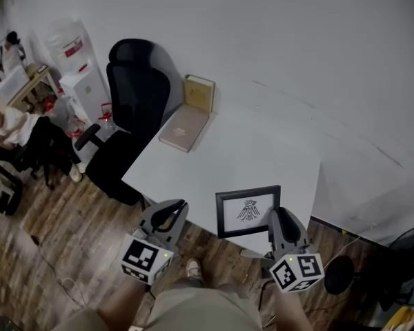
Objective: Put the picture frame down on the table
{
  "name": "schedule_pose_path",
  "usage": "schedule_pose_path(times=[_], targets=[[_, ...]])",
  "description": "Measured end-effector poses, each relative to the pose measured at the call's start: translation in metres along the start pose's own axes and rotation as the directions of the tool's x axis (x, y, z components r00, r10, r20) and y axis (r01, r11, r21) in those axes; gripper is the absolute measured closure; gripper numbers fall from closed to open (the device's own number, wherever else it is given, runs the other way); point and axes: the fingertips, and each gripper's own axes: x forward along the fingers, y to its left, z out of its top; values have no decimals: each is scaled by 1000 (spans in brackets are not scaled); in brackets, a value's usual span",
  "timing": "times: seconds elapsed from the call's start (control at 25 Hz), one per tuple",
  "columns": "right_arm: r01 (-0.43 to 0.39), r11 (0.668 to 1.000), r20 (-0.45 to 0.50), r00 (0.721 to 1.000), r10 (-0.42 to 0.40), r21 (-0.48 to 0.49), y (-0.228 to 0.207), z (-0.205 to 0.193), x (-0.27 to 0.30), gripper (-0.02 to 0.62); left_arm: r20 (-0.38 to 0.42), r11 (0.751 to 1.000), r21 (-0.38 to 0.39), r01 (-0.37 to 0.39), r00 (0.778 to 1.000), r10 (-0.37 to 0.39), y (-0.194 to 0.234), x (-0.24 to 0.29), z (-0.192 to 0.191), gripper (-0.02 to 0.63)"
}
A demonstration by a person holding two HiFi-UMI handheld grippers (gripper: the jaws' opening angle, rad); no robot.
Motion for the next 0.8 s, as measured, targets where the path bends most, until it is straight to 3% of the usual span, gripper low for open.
schedule_pose_path(times=[0.2, 0.8], targets=[[27, 998, -37, 999, -25, 57, -8, -13, 51, 511, -18, 1000, -25, -1, 1000, 0, 37, 29, -7, 571], [69, 996, -166, 984, -59, 54, -64, -51, 161, 511, -109, 998, -54, 14, 994, -19, 79, 114, -37, 571]])
